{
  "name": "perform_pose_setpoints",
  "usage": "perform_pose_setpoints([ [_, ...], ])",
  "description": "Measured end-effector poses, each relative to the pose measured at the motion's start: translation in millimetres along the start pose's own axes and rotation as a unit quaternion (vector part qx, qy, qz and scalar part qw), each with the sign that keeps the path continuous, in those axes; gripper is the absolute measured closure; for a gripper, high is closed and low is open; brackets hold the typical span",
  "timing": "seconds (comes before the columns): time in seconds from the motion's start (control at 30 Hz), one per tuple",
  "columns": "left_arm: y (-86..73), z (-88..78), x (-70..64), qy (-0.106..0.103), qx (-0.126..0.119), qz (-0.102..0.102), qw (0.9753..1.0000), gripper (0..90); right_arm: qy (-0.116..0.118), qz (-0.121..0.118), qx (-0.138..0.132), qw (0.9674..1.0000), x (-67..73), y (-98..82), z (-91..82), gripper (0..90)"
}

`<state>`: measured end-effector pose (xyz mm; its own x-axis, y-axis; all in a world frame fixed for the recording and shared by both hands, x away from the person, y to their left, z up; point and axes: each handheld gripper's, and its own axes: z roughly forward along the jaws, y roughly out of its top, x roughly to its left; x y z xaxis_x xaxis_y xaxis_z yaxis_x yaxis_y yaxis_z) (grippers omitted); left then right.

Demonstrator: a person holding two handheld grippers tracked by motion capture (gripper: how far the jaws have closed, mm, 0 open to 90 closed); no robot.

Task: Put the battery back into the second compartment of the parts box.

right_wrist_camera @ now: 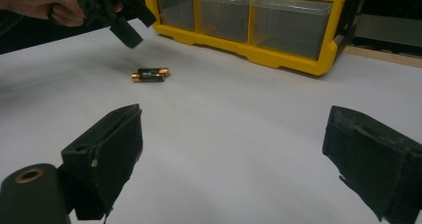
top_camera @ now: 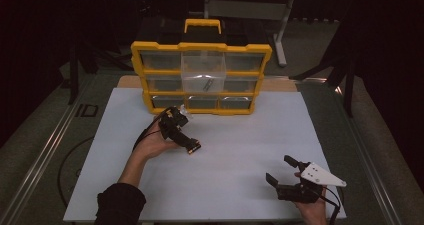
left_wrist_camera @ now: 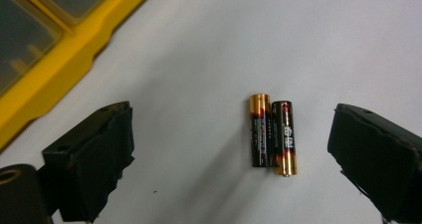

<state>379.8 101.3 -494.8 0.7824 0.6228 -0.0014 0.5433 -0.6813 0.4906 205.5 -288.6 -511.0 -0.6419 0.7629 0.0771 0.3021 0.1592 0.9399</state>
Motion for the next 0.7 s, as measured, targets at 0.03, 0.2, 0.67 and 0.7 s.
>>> perform_pose_setpoints([
  [0.03, 0.0, 0.0, 0.0, 0.000, 0.000, 0.000, 1.0000, 7.7, 0.000, 0.000, 0.000, 1.0000, 0.0, 0.0, 0.0, 8.4],
  [0.2, -2.6, 10.0, -3.3, -0.010, 0.004, -0.002, 0.9999, 14.3, 0.000, -0.001, 0.000, 1.0000, 0.0, 0.0, 0.0, 8.4],
  [0.67, -5.7, 20.7, -5.0, -0.036, 0.023, 0.004, 0.9991, 49.1, 0.000, -0.001, 0.000, 1.0000, 0.0, 0.1, 0.0, 8.4],
  [0.7, -5.7, 20.7, -5.0, -0.036, 0.023, 0.004, 0.9991, 52.6, 0.000, -0.001, 0.000, 1.0000, 0.0, 0.1, 0.0, 8.4],
])
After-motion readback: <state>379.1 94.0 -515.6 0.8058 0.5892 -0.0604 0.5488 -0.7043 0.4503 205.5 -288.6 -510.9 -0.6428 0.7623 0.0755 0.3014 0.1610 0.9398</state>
